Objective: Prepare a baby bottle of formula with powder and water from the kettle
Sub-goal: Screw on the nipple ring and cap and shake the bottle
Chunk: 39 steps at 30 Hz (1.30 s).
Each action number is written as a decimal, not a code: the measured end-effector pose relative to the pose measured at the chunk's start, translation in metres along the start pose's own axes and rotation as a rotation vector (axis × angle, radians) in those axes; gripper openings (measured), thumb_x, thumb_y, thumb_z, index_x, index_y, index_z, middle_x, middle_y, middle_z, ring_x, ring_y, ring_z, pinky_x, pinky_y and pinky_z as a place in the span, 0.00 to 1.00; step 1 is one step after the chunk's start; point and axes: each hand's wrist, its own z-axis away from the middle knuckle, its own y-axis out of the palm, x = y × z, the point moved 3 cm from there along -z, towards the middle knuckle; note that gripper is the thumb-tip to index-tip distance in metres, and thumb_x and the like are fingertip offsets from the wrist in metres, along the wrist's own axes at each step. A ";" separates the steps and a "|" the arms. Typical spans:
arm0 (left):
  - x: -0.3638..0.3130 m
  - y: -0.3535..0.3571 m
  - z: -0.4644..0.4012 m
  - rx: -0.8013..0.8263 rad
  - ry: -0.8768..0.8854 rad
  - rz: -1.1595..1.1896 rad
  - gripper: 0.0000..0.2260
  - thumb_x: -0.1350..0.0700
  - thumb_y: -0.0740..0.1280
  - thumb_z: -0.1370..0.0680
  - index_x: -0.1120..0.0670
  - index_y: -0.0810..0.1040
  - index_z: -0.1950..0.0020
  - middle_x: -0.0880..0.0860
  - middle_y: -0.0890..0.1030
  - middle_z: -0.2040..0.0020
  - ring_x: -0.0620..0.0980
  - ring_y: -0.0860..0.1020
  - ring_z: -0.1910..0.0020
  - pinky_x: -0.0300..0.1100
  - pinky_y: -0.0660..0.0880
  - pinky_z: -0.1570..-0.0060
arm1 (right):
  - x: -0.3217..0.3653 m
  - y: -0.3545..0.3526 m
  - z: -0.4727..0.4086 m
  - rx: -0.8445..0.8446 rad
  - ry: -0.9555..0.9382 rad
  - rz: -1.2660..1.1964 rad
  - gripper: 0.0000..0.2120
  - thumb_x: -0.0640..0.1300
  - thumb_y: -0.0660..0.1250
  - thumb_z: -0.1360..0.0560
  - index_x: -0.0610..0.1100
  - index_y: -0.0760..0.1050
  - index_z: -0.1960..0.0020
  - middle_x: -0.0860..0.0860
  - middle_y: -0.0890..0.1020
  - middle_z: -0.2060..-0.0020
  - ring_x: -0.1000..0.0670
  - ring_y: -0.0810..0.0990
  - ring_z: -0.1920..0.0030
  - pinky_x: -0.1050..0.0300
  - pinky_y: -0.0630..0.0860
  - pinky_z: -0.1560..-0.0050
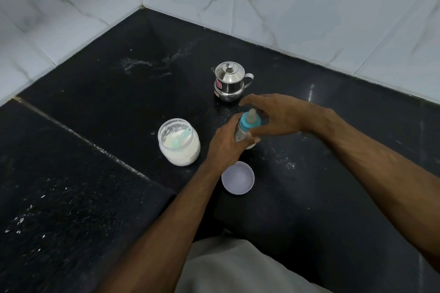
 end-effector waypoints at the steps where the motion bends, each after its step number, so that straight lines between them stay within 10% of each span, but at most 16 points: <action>1: 0.001 0.001 0.000 -0.009 0.010 -0.004 0.29 0.50 0.74 0.28 0.53 0.68 0.30 0.52 0.76 0.36 0.49 0.74 0.37 0.51 0.71 0.34 | -0.001 0.000 0.001 0.013 -0.031 -0.031 0.27 0.54 0.72 0.28 0.51 0.67 0.33 0.56 0.74 0.47 0.54 0.75 0.50 0.62 0.69 0.52; 39: 0.005 0.003 -0.004 0.001 -0.006 -0.048 0.28 0.50 0.73 0.27 0.54 0.67 0.29 0.54 0.75 0.34 0.48 0.73 0.36 0.47 0.70 0.33 | -0.003 0.015 0.001 -0.049 -0.033 -0.130 0.24 0.53 0.72 0.28 0.50 0.70 0.35 0.55 0.77 0.44 0.53 0.77 0.46 0.58 0.75 0.47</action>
